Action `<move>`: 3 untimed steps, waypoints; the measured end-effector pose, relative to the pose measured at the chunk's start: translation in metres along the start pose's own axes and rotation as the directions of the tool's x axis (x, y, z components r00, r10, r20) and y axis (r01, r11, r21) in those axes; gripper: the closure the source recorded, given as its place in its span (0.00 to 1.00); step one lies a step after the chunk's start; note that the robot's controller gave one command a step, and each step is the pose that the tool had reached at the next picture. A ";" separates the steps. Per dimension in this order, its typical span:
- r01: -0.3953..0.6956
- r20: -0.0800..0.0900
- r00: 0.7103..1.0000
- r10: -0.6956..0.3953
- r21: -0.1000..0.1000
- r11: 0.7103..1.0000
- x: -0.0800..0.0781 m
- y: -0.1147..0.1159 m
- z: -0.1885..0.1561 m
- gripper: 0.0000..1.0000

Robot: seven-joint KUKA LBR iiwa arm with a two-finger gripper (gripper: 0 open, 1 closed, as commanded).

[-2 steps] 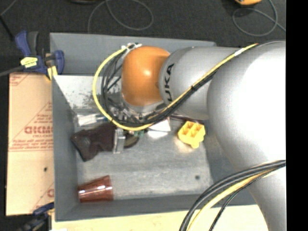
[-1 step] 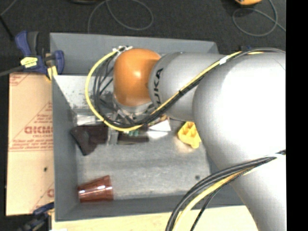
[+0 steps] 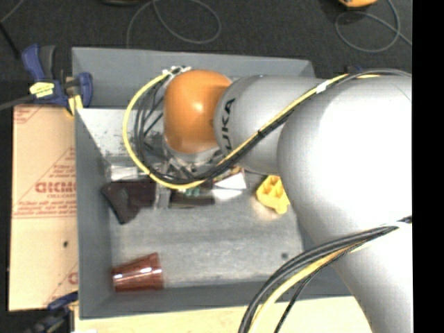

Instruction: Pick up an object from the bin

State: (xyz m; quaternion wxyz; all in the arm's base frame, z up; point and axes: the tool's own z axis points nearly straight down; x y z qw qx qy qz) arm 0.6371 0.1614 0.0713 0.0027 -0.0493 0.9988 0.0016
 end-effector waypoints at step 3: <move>-0.044 -0.003 0.999 0.044 -0.001 0.999 -0.004 -0.001 -0.166 1.00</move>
Offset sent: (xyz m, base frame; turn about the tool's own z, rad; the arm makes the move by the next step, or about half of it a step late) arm 0.0000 0.0000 0.0000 0.0000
